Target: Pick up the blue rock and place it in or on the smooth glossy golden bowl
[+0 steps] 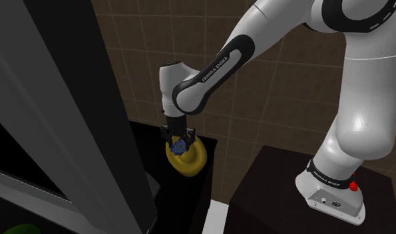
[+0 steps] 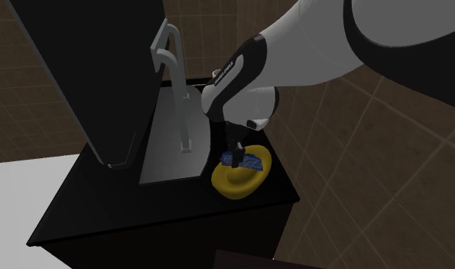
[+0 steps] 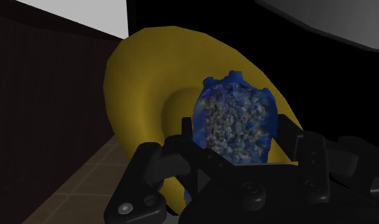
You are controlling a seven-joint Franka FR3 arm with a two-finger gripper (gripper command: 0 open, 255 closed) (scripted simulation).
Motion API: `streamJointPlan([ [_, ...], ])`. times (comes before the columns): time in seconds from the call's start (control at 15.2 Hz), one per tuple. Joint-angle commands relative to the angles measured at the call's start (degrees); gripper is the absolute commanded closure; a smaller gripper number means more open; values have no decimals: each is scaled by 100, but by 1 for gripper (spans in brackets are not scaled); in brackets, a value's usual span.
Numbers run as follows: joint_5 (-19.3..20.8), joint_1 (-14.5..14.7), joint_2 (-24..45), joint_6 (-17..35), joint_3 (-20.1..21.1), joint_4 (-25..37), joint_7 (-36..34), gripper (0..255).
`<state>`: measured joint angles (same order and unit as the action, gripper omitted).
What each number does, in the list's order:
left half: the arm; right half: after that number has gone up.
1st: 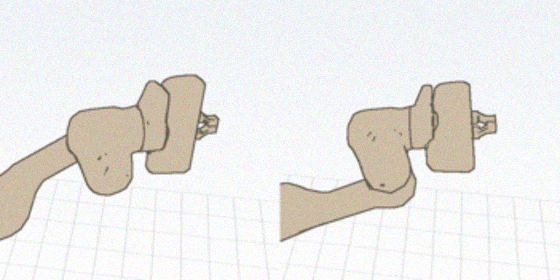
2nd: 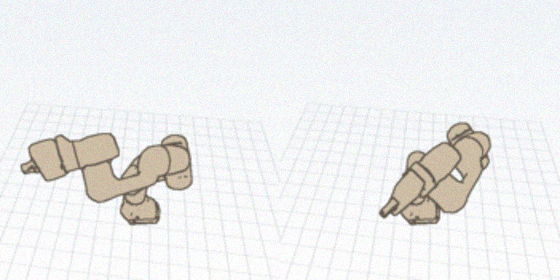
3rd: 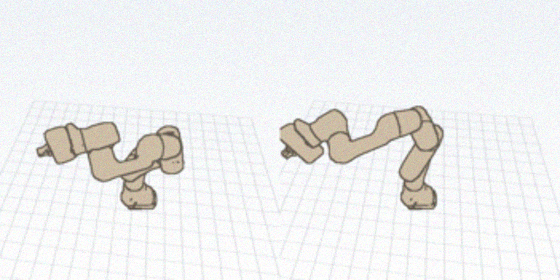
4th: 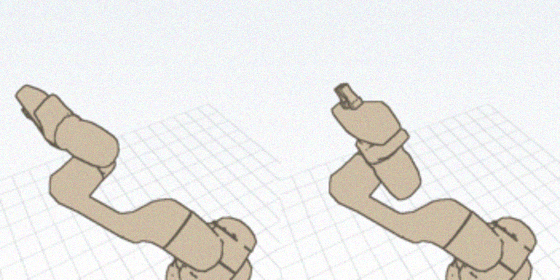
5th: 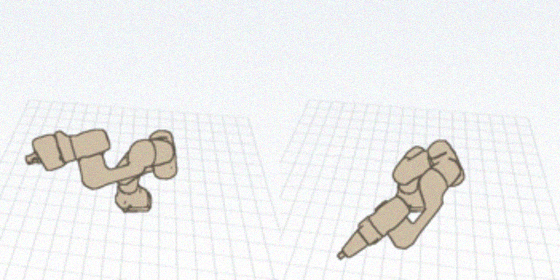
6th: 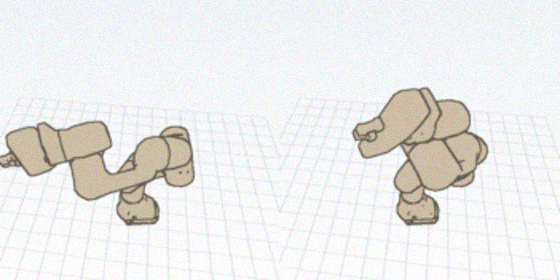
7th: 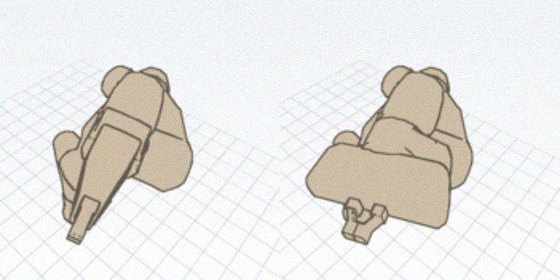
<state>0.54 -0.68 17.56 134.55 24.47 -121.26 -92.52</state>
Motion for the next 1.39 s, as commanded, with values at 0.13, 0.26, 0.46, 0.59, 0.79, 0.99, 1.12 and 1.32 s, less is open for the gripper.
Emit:
streamJointPlan([
  [0.13, 1, -1, 2, 2, -1, -1, 0, 255],
  [0.26, 1, -1, 2, 1, -1, 0, 0, 0],
  [0.46, 1, -1, 2, 1, -1, 0, 0, 0],
  [0.59, -62, -37, -127, -169, 24, 49, 43, 0],
  [0.79, -217, -123, -454, -658, 71, 230, 152, 0],
  [0.99, -218, -121, -455, -658, 70, 230, 152, 0],
  [1.12, -218, -121, -455, -658, 70, 230, 152, 0],
  [1.32, -218, -121, -455, -658, 70, 230, 152, 0],
])
